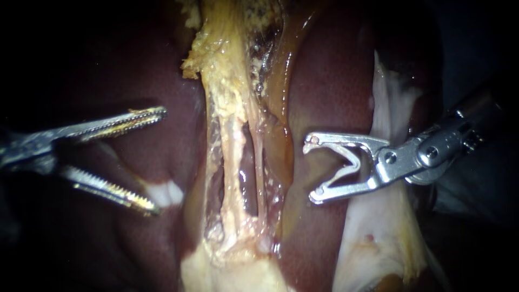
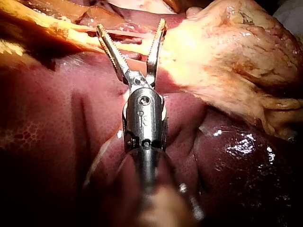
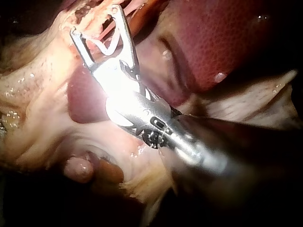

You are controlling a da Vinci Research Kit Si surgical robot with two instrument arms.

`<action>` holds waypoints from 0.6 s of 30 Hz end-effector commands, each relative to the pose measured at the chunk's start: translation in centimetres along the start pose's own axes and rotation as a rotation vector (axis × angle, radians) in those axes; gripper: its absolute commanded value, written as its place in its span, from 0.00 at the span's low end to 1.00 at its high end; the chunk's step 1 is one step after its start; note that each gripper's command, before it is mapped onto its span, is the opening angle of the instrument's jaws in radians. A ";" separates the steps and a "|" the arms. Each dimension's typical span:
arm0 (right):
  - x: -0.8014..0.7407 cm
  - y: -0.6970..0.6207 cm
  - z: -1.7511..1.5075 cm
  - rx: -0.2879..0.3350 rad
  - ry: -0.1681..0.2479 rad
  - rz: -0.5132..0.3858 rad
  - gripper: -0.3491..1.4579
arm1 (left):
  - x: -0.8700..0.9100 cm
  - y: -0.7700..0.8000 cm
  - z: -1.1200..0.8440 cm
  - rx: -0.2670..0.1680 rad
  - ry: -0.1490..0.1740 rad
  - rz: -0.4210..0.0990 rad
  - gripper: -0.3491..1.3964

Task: Grabbing gallbladder

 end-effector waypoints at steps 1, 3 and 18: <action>0.00 0.00 0.00 0.000 0.000 0.000 0.51 | 0.00 0.00 0.00 0.000 -0.001 -0.006 0.70; 0.00 0.00 0.00 0.000 0.000 0.000 0.51 | -0.01 0.00 0.00 0.001 -0.001 -0.013 0.70; -0.01 0.00 0.02 -0.001 0.001 0.000 0.51 | -0.73 0.63 0.20 -0.261 0.038 -0.132 0.62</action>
